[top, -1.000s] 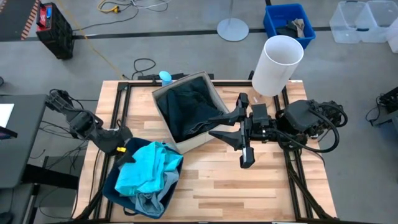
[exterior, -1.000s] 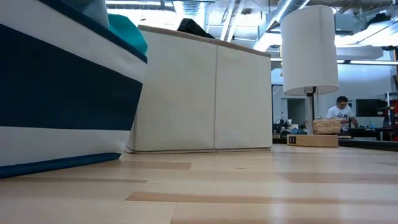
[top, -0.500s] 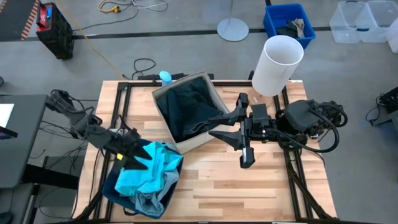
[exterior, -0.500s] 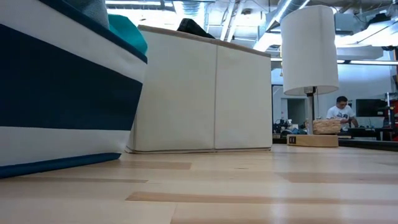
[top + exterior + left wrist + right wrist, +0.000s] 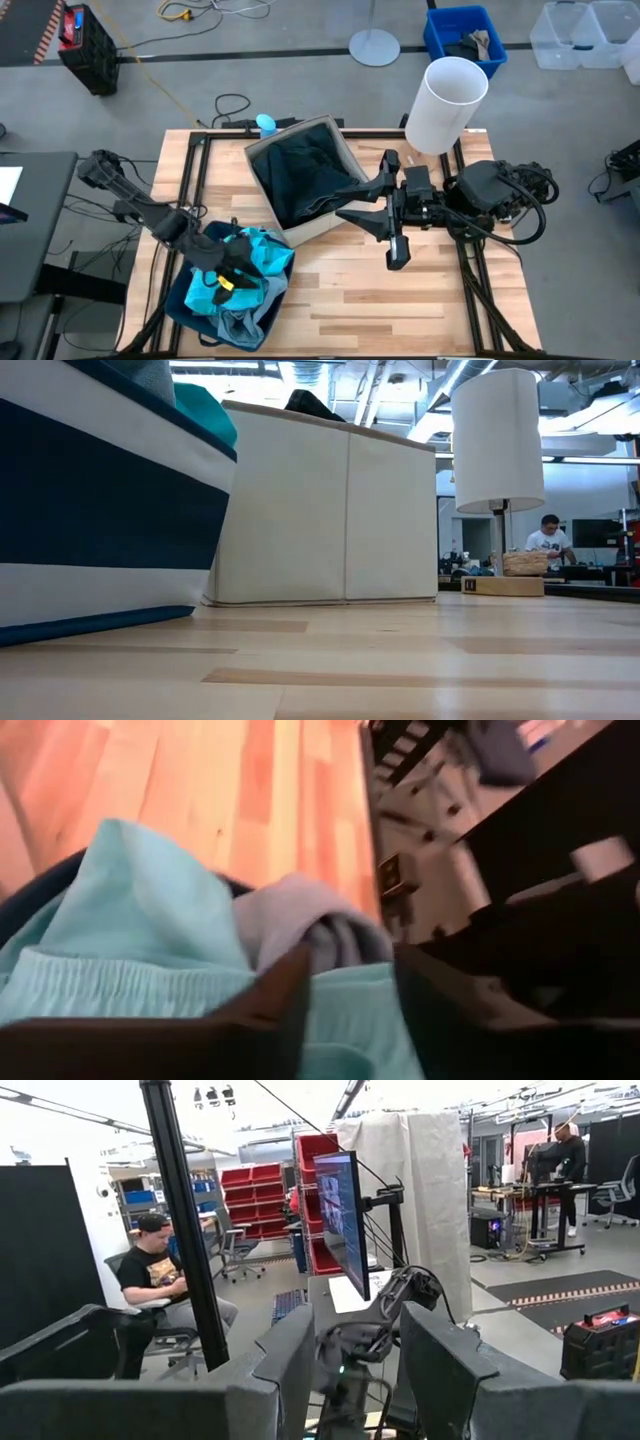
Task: Sort clothes
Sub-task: Put the light blue shorts into the blue-white laundry organizer
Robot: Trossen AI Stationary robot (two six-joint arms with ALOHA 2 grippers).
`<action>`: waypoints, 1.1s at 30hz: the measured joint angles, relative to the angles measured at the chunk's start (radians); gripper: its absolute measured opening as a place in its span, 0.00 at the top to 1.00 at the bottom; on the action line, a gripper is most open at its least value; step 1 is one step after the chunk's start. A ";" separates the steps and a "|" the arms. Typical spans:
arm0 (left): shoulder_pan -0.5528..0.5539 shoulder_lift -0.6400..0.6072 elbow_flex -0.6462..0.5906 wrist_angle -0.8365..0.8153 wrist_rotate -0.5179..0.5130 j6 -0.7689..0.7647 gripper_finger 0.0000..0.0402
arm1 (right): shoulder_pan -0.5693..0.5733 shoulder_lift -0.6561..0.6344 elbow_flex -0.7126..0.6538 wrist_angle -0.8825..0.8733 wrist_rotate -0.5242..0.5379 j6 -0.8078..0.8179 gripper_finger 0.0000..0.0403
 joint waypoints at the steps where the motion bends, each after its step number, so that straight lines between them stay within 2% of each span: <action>1: 0.000 0.013 0.000 -0.008 -0.003 0.009 0.71 | -0.001 0.000 0.000 0.000 0.000 0.003 0.59; 4: 0.011 0.051 0.000 -0.036 0.000 0.004 0.93 | 0.000 0.000 0.000 0.000 0.000 0.007 0.59; 6: 0.018 0.080 0.000 -0.075 0.025 -0.017 0.97 | 0.000 0.000 0.000 0.000 0.000 0.012 0.59; 10: 0.019 0.170 0.000 -0.203 0.057 -0.069 0.99 | 0.000 0.000 0.000 0.000 0.000 0.013 0.59; 13: 0.019 0.239 -0.014 -0.273 0.118 -0.132 1.00 | 0.003 0.000 0.000 0.000 0.000 0.014 0.59; 21: 0.005 0.308 -0.106 -0.161 0.216 -0.271 1.00 | 0.018 0.000 0.000 0.000 0.000 0.014 0.59; 33: -0.021 0.307 -0.265 0.047 0.511 -0.473 1.00 | 0.019 0.000 0.000 0.000 0.000 0.011 0.59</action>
